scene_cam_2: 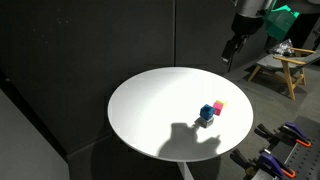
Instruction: Light the blue dice and put it between the pink and yellow dice
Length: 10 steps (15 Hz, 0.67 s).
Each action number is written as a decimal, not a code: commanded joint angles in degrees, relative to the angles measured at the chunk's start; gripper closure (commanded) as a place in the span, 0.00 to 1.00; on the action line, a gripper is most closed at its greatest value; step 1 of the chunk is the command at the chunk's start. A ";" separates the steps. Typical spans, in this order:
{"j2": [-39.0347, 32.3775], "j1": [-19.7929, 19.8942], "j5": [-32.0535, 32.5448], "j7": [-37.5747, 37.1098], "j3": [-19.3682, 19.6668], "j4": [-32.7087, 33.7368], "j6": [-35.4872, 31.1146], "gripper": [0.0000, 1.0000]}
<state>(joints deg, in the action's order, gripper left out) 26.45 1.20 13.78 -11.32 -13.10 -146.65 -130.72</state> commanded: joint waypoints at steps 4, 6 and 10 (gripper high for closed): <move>-0.13 -1.14 0.63 -0.47 1.07 0.10 0.21 0.00; -0.13 -1.14 0.63 -0.47 1.07 0.10 0.21 0.00; -0.59 -1.14 0.47 -0.22 1.38 0.21 -0.21 0.00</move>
<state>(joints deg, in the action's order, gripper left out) 26.42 1.10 13.78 -11.32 -13.01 -146.66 -130.72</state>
